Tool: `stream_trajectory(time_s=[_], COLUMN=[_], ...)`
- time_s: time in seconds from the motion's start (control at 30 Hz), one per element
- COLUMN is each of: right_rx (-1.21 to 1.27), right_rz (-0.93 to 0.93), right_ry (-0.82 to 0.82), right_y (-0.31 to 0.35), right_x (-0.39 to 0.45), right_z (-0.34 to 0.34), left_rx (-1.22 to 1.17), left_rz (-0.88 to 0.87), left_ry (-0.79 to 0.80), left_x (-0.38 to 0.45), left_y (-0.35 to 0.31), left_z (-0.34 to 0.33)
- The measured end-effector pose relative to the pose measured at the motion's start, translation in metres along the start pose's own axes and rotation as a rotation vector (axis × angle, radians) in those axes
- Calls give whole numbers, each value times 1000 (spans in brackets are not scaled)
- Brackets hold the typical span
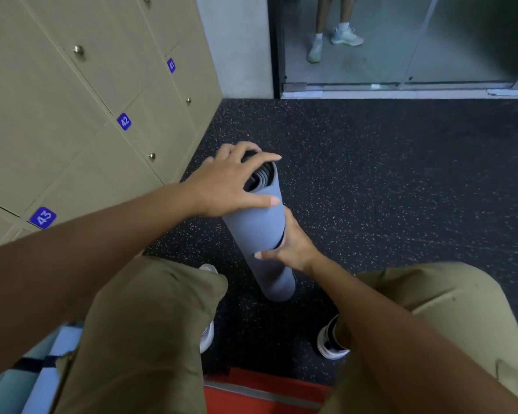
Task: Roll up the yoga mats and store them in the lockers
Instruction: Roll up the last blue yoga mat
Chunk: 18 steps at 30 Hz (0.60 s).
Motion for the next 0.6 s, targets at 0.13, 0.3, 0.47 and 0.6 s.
stream_trajectory(time_s=[0.13, 0.3, 0.47, 0.6], right_rx=[2, 19, 99, 146], right_rz=[-13, -75, -121, -60], right_ry=[-7, -41, -47, -123], right_y=[-3, -17, -23, -9], right_x=[5, 7, 9, 11], right_z=[-1, -6, -4, 1], left_rx=[-2, 52, 44, 72], left_rz=[31, 106, 149, 192], left_ry=[13, -71, -94, -193], left_x=[7, 18, 29, 27], left_y=[4, 0, -4, -8], left_z=[-5, -22, -20, -21])
Point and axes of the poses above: each hand's wrist, its own x-axis towards the middle knuckle, its own z-axis out of the back of the hand, y = z × x, the point moved 7 cm from there along x, towards the middle knuckle, and after that the axes turned 12 degrees about y, right-handed, at the moved point
